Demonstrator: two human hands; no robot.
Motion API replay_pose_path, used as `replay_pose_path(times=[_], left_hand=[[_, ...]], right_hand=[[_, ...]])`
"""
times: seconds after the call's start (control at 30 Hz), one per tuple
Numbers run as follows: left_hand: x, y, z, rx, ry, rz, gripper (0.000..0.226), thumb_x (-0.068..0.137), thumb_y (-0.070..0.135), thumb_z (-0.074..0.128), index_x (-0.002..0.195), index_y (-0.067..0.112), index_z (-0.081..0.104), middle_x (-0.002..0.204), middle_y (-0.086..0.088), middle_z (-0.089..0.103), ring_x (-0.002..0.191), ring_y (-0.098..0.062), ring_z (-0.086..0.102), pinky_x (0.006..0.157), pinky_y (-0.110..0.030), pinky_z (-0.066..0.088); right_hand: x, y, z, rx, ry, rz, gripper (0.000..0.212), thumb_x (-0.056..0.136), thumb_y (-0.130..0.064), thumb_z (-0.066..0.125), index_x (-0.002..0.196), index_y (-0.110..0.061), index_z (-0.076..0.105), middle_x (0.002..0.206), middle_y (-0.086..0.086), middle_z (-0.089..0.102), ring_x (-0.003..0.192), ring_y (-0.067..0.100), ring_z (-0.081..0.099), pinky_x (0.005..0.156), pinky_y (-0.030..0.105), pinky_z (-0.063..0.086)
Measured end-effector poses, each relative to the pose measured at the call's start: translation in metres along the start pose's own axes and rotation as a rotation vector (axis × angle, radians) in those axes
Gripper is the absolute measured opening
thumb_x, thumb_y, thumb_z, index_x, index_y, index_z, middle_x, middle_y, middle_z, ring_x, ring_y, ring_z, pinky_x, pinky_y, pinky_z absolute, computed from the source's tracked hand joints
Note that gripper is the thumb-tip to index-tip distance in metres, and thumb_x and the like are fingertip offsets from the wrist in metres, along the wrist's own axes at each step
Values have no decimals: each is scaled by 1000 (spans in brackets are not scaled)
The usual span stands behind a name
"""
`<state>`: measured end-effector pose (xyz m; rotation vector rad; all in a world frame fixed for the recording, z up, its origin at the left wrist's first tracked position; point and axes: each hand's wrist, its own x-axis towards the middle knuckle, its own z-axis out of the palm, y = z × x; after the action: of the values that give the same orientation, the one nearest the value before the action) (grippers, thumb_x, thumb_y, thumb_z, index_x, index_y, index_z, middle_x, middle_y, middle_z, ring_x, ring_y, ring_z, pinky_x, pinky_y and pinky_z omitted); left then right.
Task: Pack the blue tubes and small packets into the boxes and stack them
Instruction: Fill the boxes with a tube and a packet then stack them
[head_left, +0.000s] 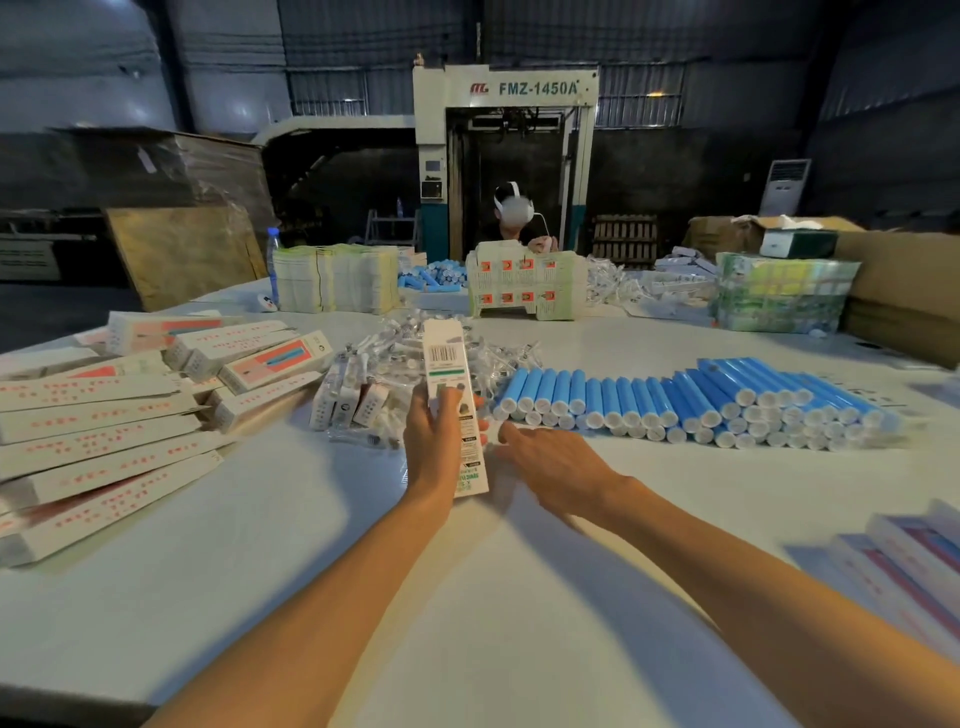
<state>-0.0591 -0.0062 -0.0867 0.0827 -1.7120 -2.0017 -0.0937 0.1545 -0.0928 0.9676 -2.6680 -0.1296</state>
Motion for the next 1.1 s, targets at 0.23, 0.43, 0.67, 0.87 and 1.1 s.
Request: replay_pose_path(times=[0.23,0.43,0.67,0.87,1.1], left_hand=[[-18,-6,17,-85,-350,-184,33,104,23,68,135,16,60,113,-10,80,98,-34,79,88,-48,65],[-33,-2,25,-85,-512,-201,52,90,22,83,134,7,59,117,-19,78,102,-46,76,95,-60,60],[-37,0,28,-77,-622,-194,58,88,27,86,136,10,57,120,-19,77,101,-47,76,86,-57,63],[-36,0,28,-34,-645,-134,51,94,27,83,135,12,57,121,-17,77,101,-47,76,89,-58,63],[-34,-1,28,-42,-608,-125,47,95,25,81,132,10,56,116,-20,78,99,-47,77,91,-65,61]], right_hand=[[-30,26,-3,257,207,279,78,96,0,62,161,-26,27,123,10,70,113,29,63,94,40,49],[-44,64,-63,990,773,425,53,101,10,49,146,-19,51,104,10,69,90,15,71,81,38,64],[-35,67,-108,1485,897,384,40,89,-4,76,124,-12,57,112,13,66,97,21,77,79,28,62],[-23,54,-97,1326,623,406,31,90,-12,77,117,-14,62,103,9,74,86,14,74,66,19,58],[-25,40,-82,911,506,313,20,100,-32,67,104,-15,75,120,-3,63,113,17,55,92,32,47]])
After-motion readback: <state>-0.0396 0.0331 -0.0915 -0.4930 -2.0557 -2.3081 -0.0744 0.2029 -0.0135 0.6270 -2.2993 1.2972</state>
